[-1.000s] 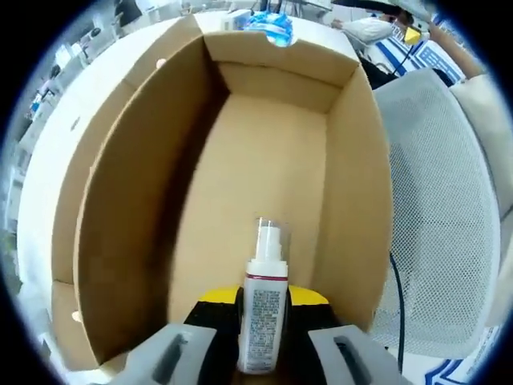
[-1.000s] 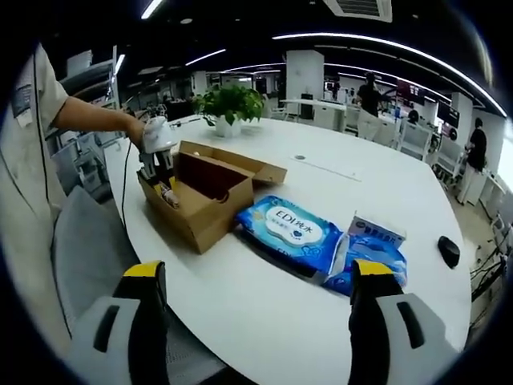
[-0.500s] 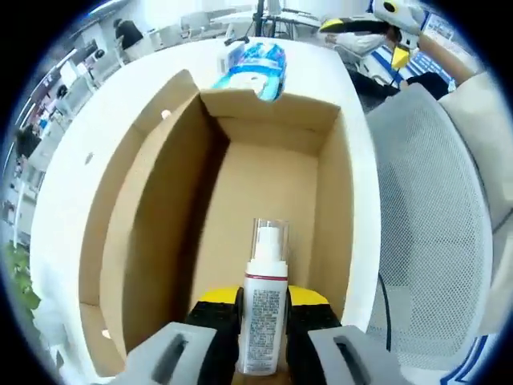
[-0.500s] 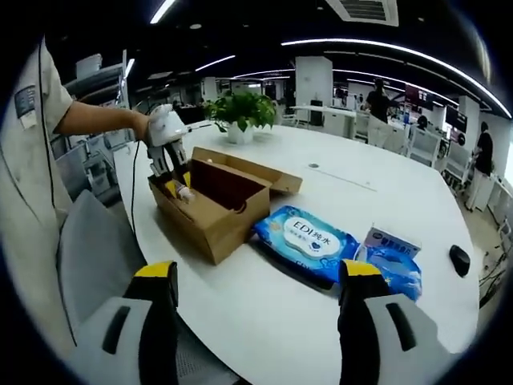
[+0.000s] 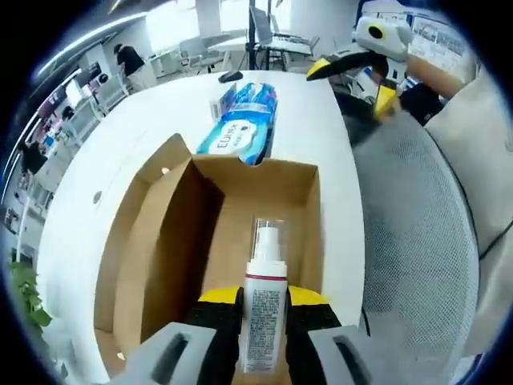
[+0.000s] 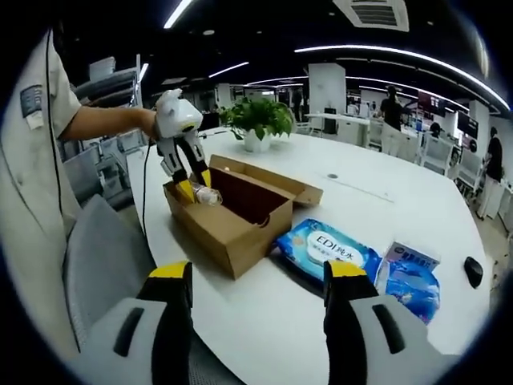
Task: Operate the shoe box by opening the lid, removing the specified soft item, and placing it in the target area until the item is outside and the box remains undamaged.
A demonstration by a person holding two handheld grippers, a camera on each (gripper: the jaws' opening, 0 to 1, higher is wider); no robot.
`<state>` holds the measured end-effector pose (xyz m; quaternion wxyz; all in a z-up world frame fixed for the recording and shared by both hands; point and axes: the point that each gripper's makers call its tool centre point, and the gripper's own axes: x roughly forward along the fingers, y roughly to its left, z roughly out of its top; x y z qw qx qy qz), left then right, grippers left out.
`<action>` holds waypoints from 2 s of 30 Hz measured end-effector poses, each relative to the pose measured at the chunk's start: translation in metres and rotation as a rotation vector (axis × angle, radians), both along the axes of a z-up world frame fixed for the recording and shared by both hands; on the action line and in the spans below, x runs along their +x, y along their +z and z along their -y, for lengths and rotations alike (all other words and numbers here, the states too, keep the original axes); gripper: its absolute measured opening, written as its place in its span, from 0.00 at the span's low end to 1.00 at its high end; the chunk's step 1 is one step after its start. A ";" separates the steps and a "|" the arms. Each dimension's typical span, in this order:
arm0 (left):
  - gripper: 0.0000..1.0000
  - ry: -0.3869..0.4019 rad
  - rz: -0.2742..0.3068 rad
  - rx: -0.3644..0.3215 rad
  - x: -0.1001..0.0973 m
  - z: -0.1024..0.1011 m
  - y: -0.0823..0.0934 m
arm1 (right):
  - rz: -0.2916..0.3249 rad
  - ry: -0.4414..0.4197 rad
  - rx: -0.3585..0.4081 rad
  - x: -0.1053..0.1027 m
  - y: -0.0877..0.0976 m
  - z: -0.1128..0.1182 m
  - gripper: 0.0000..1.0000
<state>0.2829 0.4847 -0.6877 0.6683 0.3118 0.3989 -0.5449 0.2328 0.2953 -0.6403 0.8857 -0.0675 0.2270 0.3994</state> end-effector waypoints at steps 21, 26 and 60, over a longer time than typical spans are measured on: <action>0.20 0.038 -0.049 -0.274 -0.024 0.048 0.044 | 0.020 0.072 0.224 0.004 0.031 -0.054 0.35; 0.20 0.091 -0.059 -0.374 -0.022 0.055 0.054 | -0.003 0.075 0.320 0.009 0.037 -0.067 0.34; 0.20 0.201 -0.234 -0.752 -0.050 0.073 0.092 | -0.098 0.231 0.573 0.013 0.070 -0.126 0.21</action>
